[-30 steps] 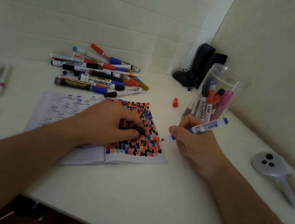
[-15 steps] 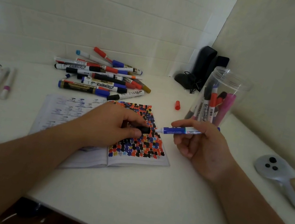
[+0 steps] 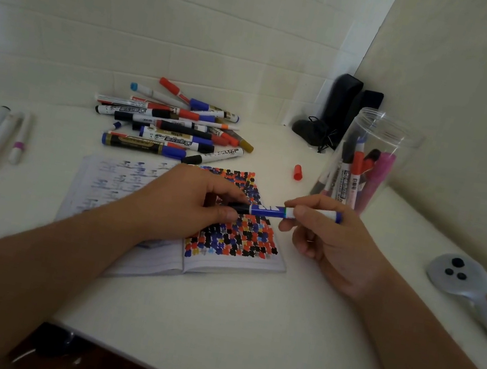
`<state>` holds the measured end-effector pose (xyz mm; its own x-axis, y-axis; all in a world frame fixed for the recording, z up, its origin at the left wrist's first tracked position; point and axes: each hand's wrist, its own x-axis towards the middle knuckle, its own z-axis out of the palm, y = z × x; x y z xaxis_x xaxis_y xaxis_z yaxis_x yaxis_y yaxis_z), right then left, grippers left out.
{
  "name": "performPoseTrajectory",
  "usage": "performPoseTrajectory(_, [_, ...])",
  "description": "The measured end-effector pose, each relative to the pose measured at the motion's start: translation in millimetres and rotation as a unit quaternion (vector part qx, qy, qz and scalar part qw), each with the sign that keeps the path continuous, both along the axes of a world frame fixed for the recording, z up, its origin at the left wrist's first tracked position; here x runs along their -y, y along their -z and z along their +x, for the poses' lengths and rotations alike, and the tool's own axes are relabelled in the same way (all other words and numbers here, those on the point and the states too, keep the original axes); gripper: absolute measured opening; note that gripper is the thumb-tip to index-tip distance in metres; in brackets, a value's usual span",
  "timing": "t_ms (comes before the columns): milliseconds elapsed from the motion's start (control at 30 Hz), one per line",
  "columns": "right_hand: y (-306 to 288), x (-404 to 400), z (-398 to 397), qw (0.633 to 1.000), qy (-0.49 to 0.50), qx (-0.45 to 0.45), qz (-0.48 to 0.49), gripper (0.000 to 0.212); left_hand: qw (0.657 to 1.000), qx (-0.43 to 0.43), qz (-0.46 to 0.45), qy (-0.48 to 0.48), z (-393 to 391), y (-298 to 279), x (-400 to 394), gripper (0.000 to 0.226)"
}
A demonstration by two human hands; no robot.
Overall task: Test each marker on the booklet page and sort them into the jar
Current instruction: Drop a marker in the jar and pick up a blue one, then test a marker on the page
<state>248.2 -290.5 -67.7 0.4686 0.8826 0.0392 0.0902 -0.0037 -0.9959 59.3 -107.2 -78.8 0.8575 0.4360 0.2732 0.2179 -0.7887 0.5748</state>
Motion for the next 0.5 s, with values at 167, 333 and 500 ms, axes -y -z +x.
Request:
performPoseTrajectory(167, [-0.9,-3.3,-3.4,1.0,0.011,0.02,-0.007,0.016,0.999,0.022,-0.024,-0.032,-1.7,-2.3,-0.3,0.035])
performPoseTrajectory(333, [-2.1,-9.8,-5.1,0.999,0.014,0.043,-0.003,0.018,0.999,0.028,0.005,-0.041,0.9,-1.8,3.5,0.036])
performPoseTrajectory(500, [-2.2,-16.2,-18.4,0.992,0.056,0.112,0.034,0.022,0.996,0.053,0.065,-0.01,3.9,1.3,4.1,0.034])
